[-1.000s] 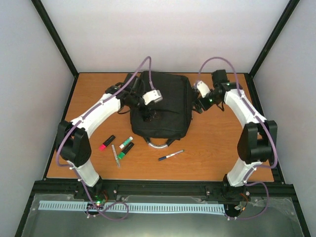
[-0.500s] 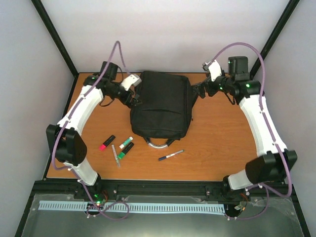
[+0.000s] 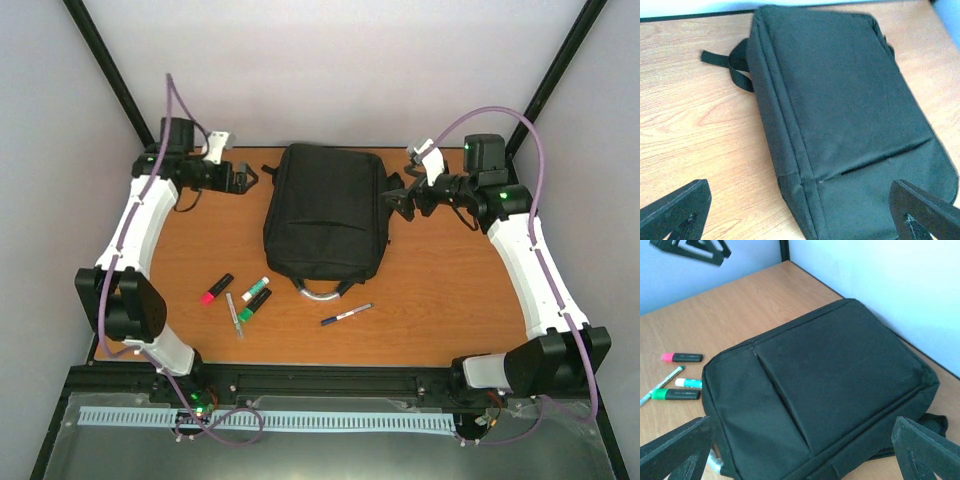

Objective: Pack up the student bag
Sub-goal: Adjust the student bag at the center of the board.

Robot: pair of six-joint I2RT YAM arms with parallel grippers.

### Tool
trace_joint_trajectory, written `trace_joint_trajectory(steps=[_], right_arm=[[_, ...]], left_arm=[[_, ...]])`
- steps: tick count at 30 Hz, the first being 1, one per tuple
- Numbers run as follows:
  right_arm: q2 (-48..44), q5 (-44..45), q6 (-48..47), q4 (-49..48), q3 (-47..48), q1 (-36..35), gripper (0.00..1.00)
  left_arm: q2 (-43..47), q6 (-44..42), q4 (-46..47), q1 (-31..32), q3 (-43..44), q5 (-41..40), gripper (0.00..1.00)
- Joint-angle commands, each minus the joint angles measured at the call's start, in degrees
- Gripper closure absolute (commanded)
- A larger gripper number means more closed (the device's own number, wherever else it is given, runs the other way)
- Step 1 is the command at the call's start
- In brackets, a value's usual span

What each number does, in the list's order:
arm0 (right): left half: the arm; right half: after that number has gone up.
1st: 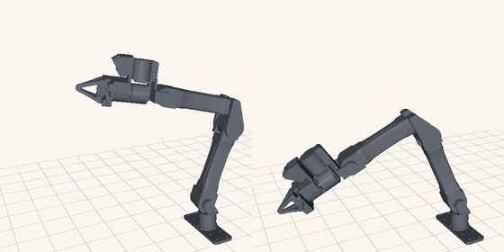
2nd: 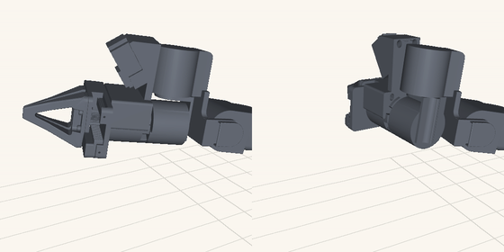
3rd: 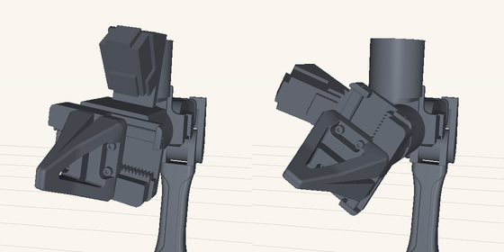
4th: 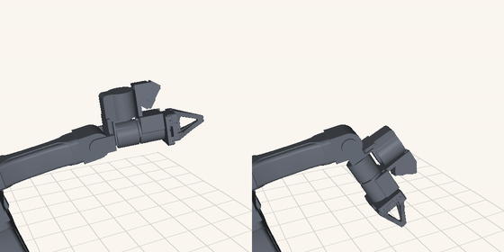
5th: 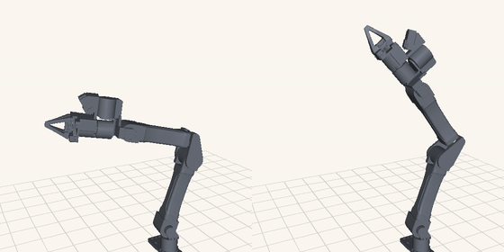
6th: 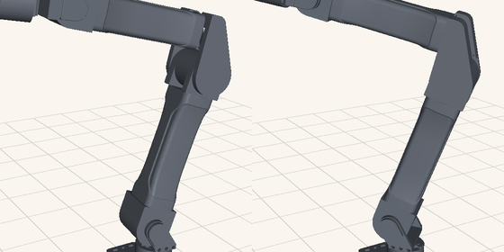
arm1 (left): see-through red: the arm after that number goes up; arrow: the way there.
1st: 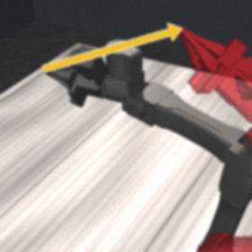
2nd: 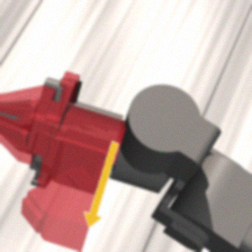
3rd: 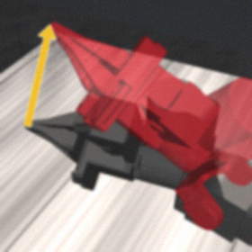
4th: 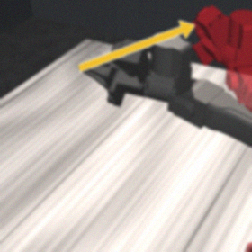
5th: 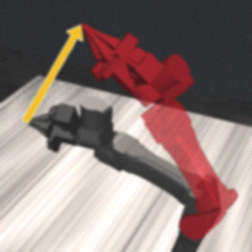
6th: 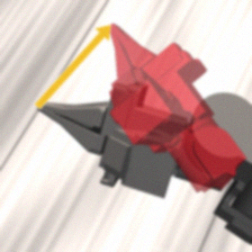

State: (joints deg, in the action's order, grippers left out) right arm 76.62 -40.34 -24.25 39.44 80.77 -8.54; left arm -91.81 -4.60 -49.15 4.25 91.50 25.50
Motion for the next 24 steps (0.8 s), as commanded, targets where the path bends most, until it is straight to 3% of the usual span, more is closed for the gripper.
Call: trace_joint_trajectory(steps=[1,6,12,16,17,20,24], right_arm=[[-0.81,-3.47,-2.21,1.59,-1.53,0.36,0.0],[-2.22,-0.8,-3.08,1.34,-4.73,0.34,0.0],[-4.84,9.36,-1.89,0.5,-8.09,0.36,0.0],[-5.65,25.51,4.4,-4.34,-13.67,0.36,0.0],[-5.46,30.89,5.59,-6.14,-15.55,0.43,0.0],[-4.83,34.04,3.25,-6.22,-18.36,1.51,0.0],[-5.92,27.69,-0.65,-3.8,-18.6,1.71,0.0]], left_arm=[[-3.77,8.23,1.04,-6.4,6.21,10.79,0.0],[-12.44,12.52,-3.2,-8.11,14.66,10.12,0.0],[-14.36,16.66,1.77,-8.4,12.58,4.78,0.0],[-16.31,19.7,1.0,-7.34,10.73,-13.84,0.0],[-16.9,18.58,1.09,-7.33,9.96,-14.58,0.0],[-18.05,16.89,3.23,-7.33,7.71,-9.4,0.0],[-21.31,17.16,7.0,-6.4,6.77,-4.25,0.0]])
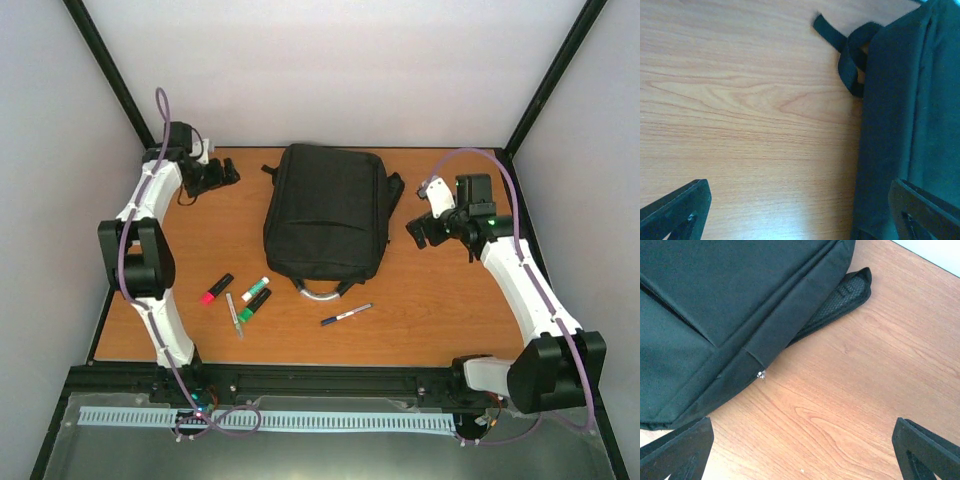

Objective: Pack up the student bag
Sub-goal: Adjust the student bag at the center of the board.

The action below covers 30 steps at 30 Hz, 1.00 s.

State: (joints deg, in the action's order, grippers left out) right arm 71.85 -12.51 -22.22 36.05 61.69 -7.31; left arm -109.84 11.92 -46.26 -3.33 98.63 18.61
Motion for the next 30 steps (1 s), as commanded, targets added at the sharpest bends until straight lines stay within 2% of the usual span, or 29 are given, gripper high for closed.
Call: trace_joint_trajectory(steps=[1,5,8,11,18,22,24,27,30], right_arm=[[-1.24,-2.45,-3.91,0.77,0.81,0.6,0.0],[-2.71,-6.99,-5.51,1.69,0.47,1.17,0.0],[-3.8,-7.21,-4.55,0.45,-1.55,1.46,0.0],[-3.94,-10.69,-5.54,4.6,-0.87,1.77,0.0],[-3.57,-12.63,-5.87,11.49,1.41,1.77,0.03],[-4.19,-13.91,-5.56,11.46,-0.01,1.77,0.07],[-4.79,-14.8,-4.71,10.99,-0.83,1.84,0.08],[-4.93,-15.59,-4.57,10.83,-1.56,1.86,0.08],[-4.39,-14.62,-4.96,10.28,-2.01,1.86,0.08]], left_arm=[[-4.6,-0.33,3.73,1.52,0.55,3.96,0.0],[-8.86,-1.44,3.37,2.9,4.58,10.05,0.0],[-12.15,-1.86,4.3,4.16,8.57,14.92,0.0],[-16.29,-2.87,4.46,5.84,13.44,17.83,0.0],[-26.54,-3.44,4.33,9.25,23.55,18.42,0.0],[-32.8,-9.98,2.61,10.89,32.65,17.48,0.01],[-35.32,-12.85,1.65,11.57,36.85,20.09,0.03],[-36.48,-14.59,1.41,13.23,39.08,21.45,0.11],[-36.37,-16.02,0.32,17.25,39.59,20.68,0.12]])
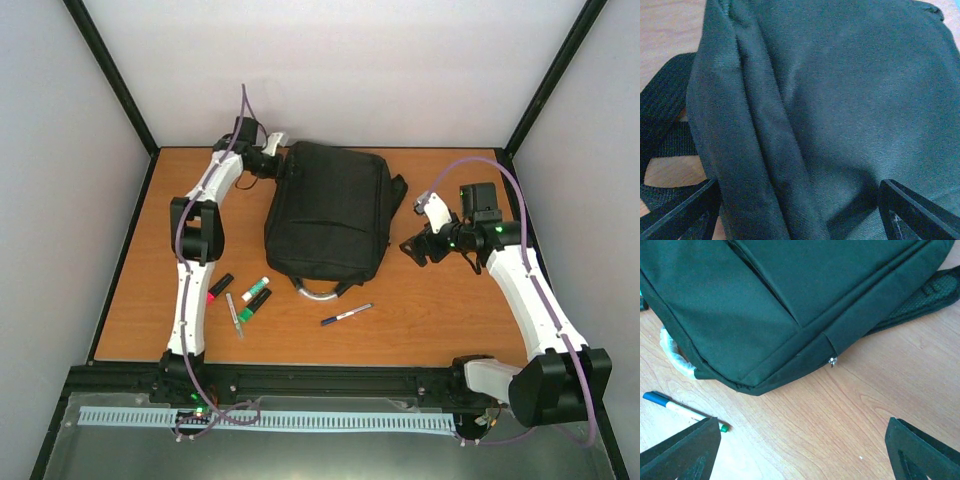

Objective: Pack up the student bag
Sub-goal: Adjust the student bag at the center of the board.

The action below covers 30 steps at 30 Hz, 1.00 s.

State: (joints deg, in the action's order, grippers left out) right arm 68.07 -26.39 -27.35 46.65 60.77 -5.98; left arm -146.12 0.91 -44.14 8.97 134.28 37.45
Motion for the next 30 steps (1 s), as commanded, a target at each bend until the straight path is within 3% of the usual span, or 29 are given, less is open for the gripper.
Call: trace_joint_trajectory(steps=[1,6,9,14,19,26,30], right_arm=[[-0.35,-0.36,0.13,-0.48,-1.07,0.53,0.08],[0.44,0.99,0.13,-1.28,-0.86,0.53,0.07],[0.5,0.56,0.45,-1.65,-1.14,0.53,0.07],[-0.37,-1.23,0.92,-2.07,-2.11,0.59,0.08],[-0.91,-1.74,0.07,-3.14,-2.94,0.54,0.1],[0.81,-2.41,-1.77,-4.64,-1.75,0.48,0.14],[3.93,-1.87,-4.42,-5.71,-0.4,-0.76,0.19]], left_arm=[[-0.19,-5.03,-1.84,6.17,4.11,2.1,0.12],[-2.14,-6.34,-0.7,12.08,7.93,0.85,0.1],[-4.36,-8.63,1.37,14.07,12.78,-4.86,0.0],[-4.69,-7.46,6.34,13.71,17.76,-14.66,0.0],[1.85,-4.62,5.58,11.78,17.16,-13.57,0.0],[20.96,-12.36,-5.36,11.07,1.78,-3.14,0.02],[29.35,-18.93,-12.88,11.07,-8.77,1.57,0.15]])
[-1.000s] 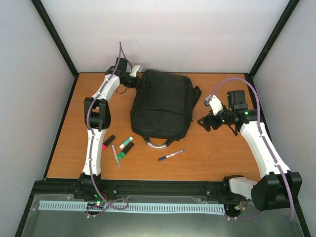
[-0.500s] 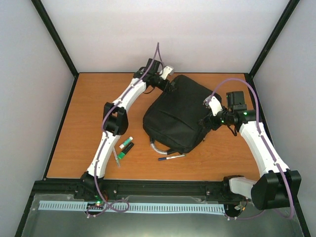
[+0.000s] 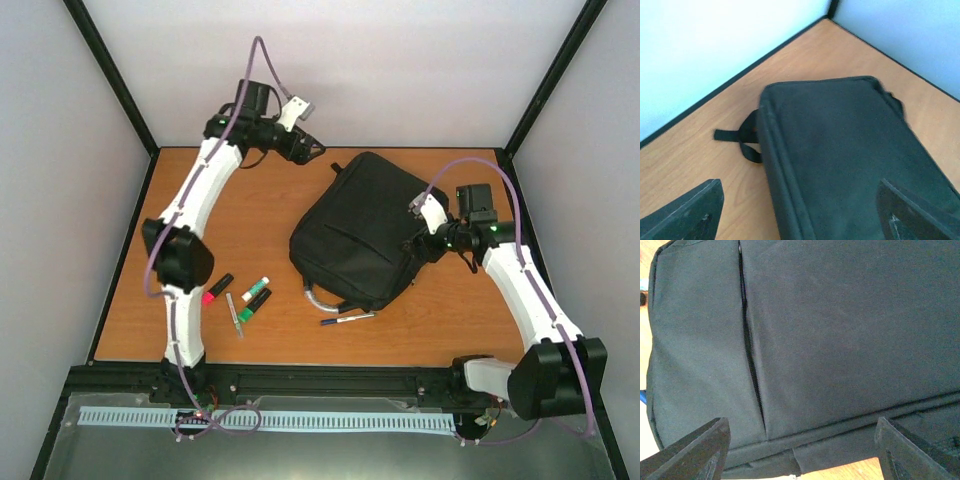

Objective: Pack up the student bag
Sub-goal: Adjust the student bag at the center of the board.

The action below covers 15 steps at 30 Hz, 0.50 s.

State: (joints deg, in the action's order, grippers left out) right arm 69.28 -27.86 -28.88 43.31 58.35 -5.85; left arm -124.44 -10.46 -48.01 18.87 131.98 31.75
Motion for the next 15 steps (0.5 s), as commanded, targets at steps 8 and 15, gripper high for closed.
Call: trace_joint_trajectory(steps=[8,15], right_arm=[[9.88,-1.3,-5.53,-4.83,6.36,-8.37,0.19],[12.83,-6.04,4.1,-9.0,5.96,-9.71,0.18]], left_arm=[[22.05,-13.34,-9.35,1.17,-35.66,9.8,0.27],[28.97,-28.92,-16.29,1.34,-51.8,8.35,0.42]])
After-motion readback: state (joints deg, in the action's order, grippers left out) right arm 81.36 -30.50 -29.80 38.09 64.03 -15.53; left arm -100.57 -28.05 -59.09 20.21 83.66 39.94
